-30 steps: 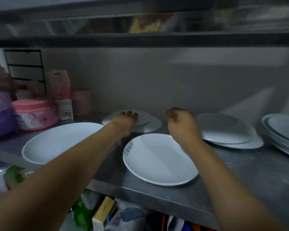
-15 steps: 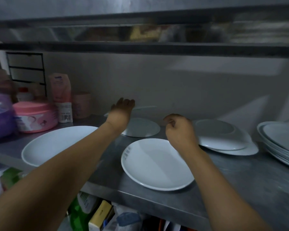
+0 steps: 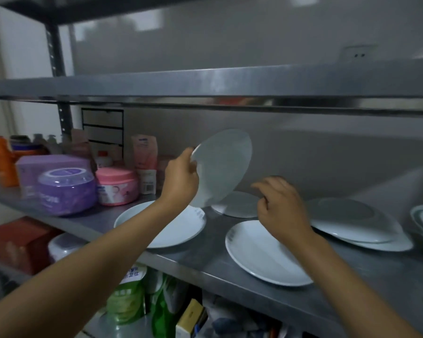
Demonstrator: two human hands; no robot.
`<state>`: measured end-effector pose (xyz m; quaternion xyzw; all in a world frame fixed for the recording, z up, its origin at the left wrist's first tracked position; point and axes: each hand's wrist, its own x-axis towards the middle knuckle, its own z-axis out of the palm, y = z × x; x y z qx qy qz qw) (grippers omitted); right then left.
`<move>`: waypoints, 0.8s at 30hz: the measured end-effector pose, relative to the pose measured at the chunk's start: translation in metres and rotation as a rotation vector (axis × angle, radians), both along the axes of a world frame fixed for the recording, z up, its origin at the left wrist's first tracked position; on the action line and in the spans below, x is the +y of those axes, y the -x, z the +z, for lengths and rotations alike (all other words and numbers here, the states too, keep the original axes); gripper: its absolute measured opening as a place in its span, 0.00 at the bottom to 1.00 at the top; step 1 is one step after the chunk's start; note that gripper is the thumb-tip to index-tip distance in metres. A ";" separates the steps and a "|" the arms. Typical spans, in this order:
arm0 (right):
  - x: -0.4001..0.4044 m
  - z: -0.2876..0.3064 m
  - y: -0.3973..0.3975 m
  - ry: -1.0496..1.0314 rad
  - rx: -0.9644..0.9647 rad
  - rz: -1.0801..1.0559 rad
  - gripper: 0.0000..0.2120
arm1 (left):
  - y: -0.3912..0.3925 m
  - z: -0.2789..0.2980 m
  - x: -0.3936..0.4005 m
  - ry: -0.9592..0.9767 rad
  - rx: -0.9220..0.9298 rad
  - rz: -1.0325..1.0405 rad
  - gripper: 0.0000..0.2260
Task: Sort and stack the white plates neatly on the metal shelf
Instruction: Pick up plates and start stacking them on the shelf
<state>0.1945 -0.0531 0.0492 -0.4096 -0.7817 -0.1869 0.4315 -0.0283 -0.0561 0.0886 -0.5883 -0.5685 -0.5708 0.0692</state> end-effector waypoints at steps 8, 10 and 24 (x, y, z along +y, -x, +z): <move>-0.044 -0.011 0.058 0.277 -0.342 0.184 0.33 | 0.025 0.002 -0.046 0.213 -0.773 -0.296 0.10; -0.045 -0.014 0.066 0.242 -0.331 0.199 0.30 | 0.034 0.000 -0.055 0.248 -0.882 -0.338 0.11; -0.075 -0.025 0.139 0.209 -0.441 0.225 0.10 | 0.134 -0.015 -0.105 0.201 -0.093 0.066 0.19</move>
